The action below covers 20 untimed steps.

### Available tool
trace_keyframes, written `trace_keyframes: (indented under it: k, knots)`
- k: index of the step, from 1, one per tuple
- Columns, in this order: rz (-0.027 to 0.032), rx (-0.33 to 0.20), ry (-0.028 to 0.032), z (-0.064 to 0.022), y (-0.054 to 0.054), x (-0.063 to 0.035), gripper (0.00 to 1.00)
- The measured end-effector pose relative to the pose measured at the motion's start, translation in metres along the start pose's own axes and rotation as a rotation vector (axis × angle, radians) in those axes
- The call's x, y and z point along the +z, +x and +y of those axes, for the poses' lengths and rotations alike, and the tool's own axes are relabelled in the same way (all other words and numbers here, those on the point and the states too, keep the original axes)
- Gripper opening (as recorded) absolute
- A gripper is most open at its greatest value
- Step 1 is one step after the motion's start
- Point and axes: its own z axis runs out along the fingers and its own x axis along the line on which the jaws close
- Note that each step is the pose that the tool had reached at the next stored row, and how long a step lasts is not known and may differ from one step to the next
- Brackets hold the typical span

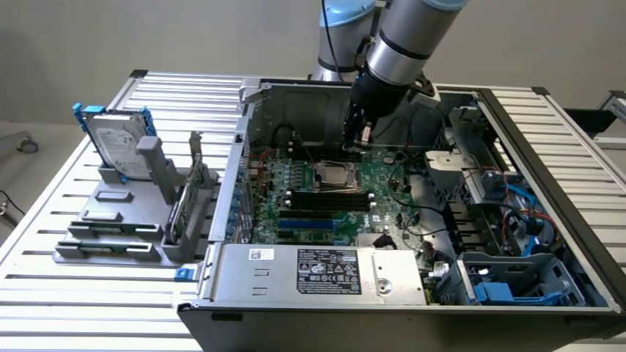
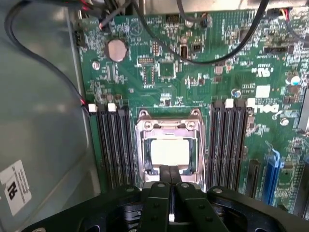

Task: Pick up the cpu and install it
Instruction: 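Close the cpu cover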

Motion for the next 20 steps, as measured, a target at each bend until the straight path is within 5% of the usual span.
trace_keyframes:
  k: [5,6,20]
  knots:
    - [-0.002,0.004,0.0533,-0.0073,0.0,0.0022,0.11]
    - [-0.0022,0.005,0.059,-0.0085,-0.001,0.0031,0.11]
    - [-0.0023,0.005,0.0625,-0.0195,-0.003,0.0314,0.11]
